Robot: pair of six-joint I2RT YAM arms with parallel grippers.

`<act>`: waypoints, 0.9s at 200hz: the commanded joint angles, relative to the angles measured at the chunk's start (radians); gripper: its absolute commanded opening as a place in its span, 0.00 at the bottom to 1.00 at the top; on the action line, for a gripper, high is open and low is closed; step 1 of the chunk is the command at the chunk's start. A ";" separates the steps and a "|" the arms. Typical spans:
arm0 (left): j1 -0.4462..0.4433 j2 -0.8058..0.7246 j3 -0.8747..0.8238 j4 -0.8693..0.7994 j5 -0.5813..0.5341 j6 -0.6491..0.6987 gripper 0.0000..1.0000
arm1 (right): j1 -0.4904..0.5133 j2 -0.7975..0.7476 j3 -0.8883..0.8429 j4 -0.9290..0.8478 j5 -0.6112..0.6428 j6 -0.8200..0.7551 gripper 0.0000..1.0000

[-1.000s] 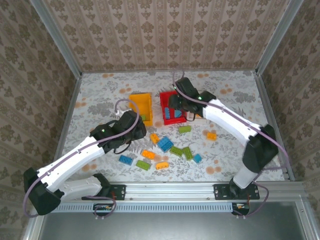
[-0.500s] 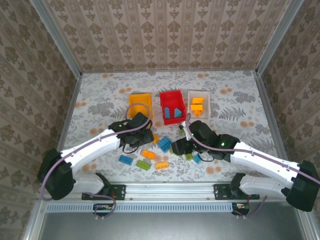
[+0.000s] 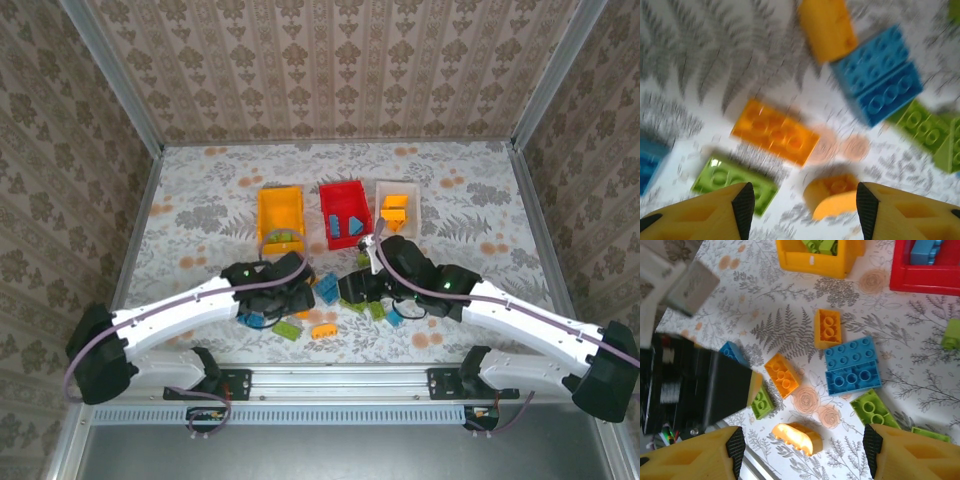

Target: Sort the legos into containers by color

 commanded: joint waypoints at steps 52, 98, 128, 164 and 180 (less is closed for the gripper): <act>-0.110 -0.047 -0.160 0.038 -0.054 -0.653 0.62 | 0.053 0.019 -0.012 0.105 -0.255 -0.049 0.72; -0.100 -0.033 -0.201 0.066 -0.045 -0.827 0.64 | 0.057 -0.002 -0.016 0.085 -0.240 -0.055 0.73; -0.094 0.003 -0.205 0.077 -0.012 -0.880 0.63 | 0.058 -0.004 -0.019 0.087 -0.214 -0.048 0.72; -0.071 0.046 -0.224 0.140 0.000 -0.881 0.62 | 0.058 -0.001 -0.019 0.093 -0.212 -0.042 0.72; -0.061 0.062 -0.224 0.148 0.001 -0.884 0.62 | 0.058 0.001 -0.020 0.094 -0.209 -0.039 0.72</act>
